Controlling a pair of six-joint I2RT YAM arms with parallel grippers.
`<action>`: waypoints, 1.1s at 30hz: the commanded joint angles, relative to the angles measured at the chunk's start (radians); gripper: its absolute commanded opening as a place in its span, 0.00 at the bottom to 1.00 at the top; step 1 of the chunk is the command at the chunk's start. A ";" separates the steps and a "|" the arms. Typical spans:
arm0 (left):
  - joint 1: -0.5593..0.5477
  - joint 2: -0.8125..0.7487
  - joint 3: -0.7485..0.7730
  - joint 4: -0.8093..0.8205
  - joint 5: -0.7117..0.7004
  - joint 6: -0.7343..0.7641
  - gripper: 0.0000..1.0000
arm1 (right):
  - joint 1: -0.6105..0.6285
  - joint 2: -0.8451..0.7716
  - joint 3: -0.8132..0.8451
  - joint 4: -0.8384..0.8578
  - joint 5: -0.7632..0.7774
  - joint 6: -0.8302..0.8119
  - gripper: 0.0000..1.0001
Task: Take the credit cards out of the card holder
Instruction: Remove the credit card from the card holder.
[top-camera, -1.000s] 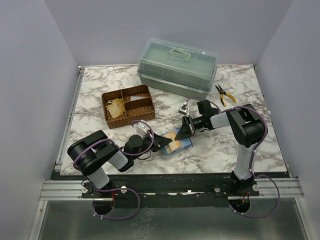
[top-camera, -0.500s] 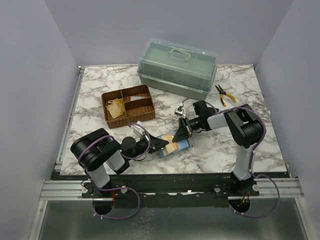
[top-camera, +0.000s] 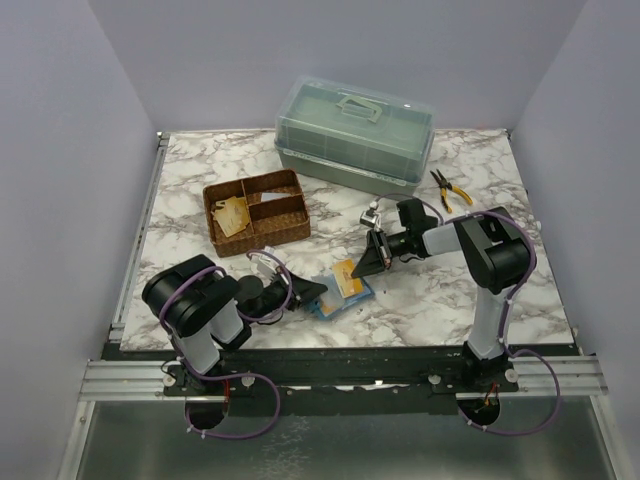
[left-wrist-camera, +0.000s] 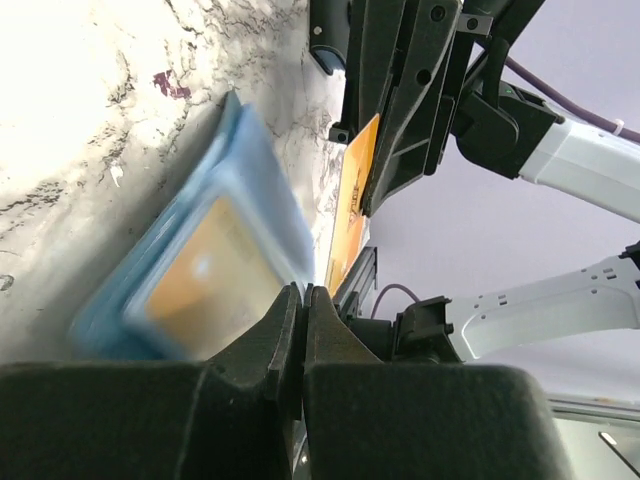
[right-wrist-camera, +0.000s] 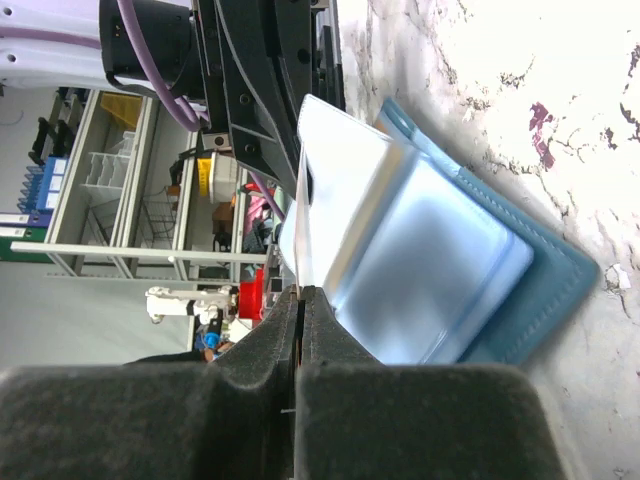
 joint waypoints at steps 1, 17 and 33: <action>0.001 0.002 0.003 0.137 0.028 0.002 0.00 | 0.000 0.006 0.001 -0.012 -0.009 -0.010 0.00; 0.011 0.143 0.061 0.125 0.058 -0.042 0.01 | -0.067 -0.043 0.007 -0.057 -0.004 -0.070 0.00; -0.065 0.097 0.175 -0.101 -0.026 -0.012 0.44 | -0.071 -0.074 0.032 -0.089 -0.030 -0.104 0.00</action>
